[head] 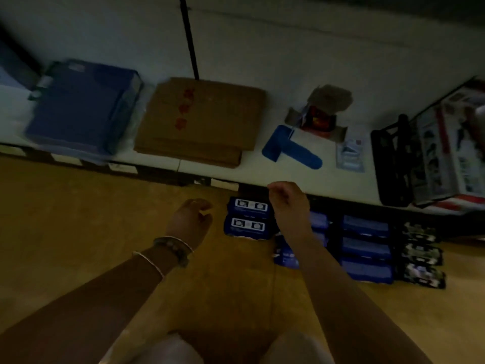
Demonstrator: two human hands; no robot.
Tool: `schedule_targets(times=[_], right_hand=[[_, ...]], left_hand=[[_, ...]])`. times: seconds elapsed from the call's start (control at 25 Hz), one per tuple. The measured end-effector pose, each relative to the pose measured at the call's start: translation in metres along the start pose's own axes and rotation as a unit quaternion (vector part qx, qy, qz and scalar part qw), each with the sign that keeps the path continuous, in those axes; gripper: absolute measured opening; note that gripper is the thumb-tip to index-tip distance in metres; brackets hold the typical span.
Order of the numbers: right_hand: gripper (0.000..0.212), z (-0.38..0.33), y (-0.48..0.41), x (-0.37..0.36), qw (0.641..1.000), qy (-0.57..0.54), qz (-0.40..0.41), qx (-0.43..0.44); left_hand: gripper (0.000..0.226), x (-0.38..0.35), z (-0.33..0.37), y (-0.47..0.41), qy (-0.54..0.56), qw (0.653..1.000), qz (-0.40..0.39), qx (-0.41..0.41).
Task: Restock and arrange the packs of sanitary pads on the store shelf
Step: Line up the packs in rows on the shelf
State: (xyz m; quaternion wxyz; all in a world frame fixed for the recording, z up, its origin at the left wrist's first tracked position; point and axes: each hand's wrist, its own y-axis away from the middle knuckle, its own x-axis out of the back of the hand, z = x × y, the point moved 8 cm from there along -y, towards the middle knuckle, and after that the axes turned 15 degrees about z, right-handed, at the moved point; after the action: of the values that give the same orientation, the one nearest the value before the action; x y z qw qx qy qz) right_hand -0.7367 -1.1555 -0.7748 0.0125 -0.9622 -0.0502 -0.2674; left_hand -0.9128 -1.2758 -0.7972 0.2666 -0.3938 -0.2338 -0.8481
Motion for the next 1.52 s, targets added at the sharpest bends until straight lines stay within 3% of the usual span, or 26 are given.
schedule_targets(times=[0.24,0.44,0.64,0.76,0.88,1.0,1.2,1.4,1.52], right_hand=[[0.020,0.106,-0.018,-0.080,0.992,0.097,-0.069,0.034],[0.024,0.151,-0.030,-0.126,0.959,0.195,-0.183,0.100],[0.060,0.200,-0.005,-0.152,0.846,0.372,-0.349,0.157],[0.075,0.214,0.002,-0.153,0.811,0.424,-0.365,0.171],[0.085,0.227,0.007,-0.153,0.753,0.500,-0.377,0.202],[0.081,0.234,0.017,-0.156,0.704,0.559,-0.366,0.240],[0.047,0.234,0.023,-0.159,0.739,0.530,-0.365,0.201],[0.034,0.196,0.004,-0.125,0.834,0.372,-0.399,0.080],[0.032,0.163,-0.002,-0.091,0.894,0.204,-0.398,-0.018]], left_hand=[[0.034,-0.095,-0.064,-0.041,-0.086,0.992,-0.061,-0.064],[0.046,-0.144,-0.086,-0.057,-0.229,0.953,-0.148,-0.135],[0.050,-0.155,-0.083,-0.053,-0.236,0.950,-0.154,-0.133],[0.050,-0.161,-0.083,-0.045,-0.247,0.942,-0.166,-0.155],[0.051,-0.155,-0.087,-0.046,-0.262,0.939,-0.160,-0.156],[0.051,-0.148,-0.088,-0.045,-0.271,0.939,-0.147,-0.154],[0.051,-0.145,-0.090,-0.035,-0.261,0.941,-0.154,-0.153],[0.064,-0.139,-0.100,-0.036,-0.204,0.963,-0.154,-0.089],[0.088,-0.140,-0.101,-0.037,-0.051,0.981,-0.187,-0.007]])
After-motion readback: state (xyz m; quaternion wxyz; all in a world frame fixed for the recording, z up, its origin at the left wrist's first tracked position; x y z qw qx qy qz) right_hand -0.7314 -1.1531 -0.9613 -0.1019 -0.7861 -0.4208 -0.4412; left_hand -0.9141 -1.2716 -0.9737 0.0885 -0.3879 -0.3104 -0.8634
